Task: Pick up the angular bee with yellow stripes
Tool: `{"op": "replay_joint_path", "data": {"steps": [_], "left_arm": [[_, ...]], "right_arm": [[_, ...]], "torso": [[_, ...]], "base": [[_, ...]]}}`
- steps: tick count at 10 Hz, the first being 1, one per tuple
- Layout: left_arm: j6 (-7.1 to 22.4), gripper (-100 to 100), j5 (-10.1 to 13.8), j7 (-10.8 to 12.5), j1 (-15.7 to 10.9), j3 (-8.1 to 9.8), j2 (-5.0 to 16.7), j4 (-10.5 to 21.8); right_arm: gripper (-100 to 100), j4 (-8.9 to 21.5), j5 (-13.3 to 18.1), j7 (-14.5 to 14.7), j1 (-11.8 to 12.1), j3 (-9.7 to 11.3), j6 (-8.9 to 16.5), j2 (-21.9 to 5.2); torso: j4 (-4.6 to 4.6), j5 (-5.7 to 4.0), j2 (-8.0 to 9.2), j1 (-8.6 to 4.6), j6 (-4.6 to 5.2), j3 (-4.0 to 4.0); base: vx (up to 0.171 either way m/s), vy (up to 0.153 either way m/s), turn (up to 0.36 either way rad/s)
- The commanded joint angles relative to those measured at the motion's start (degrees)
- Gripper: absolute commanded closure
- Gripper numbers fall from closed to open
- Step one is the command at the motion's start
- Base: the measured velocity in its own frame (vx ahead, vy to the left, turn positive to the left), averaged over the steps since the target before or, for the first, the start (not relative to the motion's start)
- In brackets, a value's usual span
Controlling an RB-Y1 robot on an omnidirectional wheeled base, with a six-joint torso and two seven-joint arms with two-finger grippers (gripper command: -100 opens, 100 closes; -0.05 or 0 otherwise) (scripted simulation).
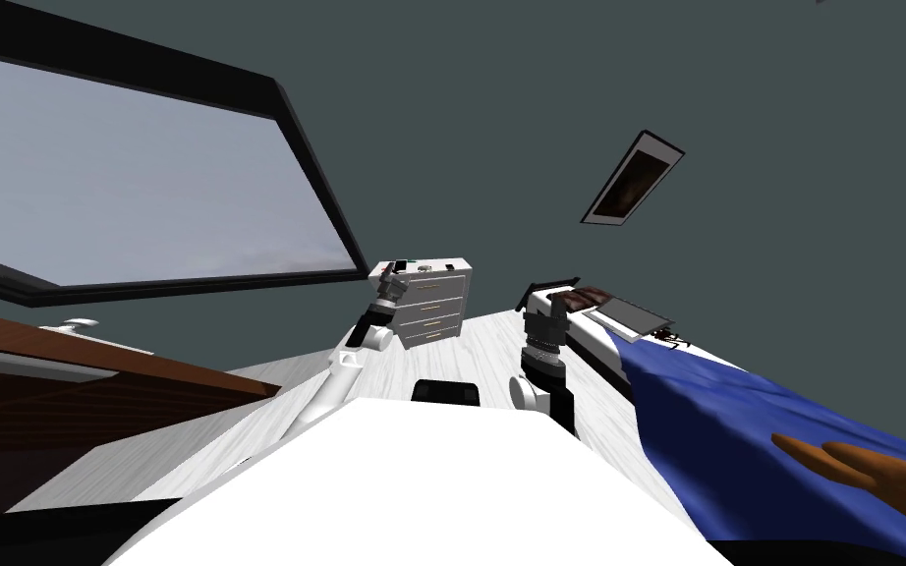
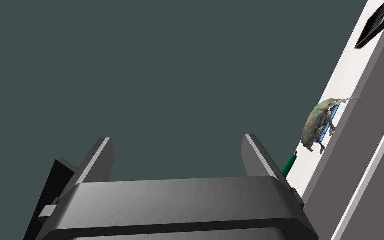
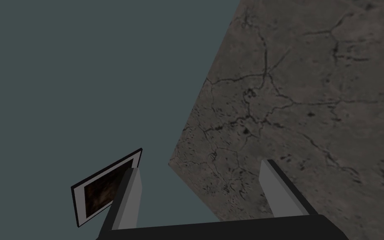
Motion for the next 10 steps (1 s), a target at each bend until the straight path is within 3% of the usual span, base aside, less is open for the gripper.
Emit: {"op": "replay_joint_path", "data": {"steps": [1, 6, 9, 10], "left_arm": [[0.0, -100, -0.02, -0.05, -0.12, -0.04, -0.06, 0.08], [0.0, -100, -0.02, -0.05, -0.12, -0.04, -0.06, 0.08], [4.48, -100, 0.42, -1.44, -5.06, 2.38, 0.67, 3.2], [4.48, -100, 0.42, -1.44, -5.06, 2.38, 0.67, 3.2]], "right_arm": [[0, 0.0, 0.0, 0.0, 0.0, 0.0, 0.0, 0.0], [0, 0.0, 0.0, 0.0, 0.0, 0.0, 0.0, 0.0], [0, 0.0, 0.0, 0.0, 0.0, 0.0, 0.0, 0.0], [0, 0.0, 0.0, 0.0, 0.0, 0.0, 0.0, 0.0]], "torso": [[0.0, 0.0, 0.0, 0.0, 0.0, 0.0], [0.0, 0.0, -0.01, 0.03, -0.01, 0.0], [0.0, -0.01, 0.0, -0.05, 0.01, 0.0], [0.0, -0.01, -0.01, 0.0, 0.0, 0.0]], "base": [[0.001, 0.005, 0.016], [0.001, 0.002, 0.005], [-0.006, -0.011, -0.03], [0.005, 0.011, 0.031]]}}
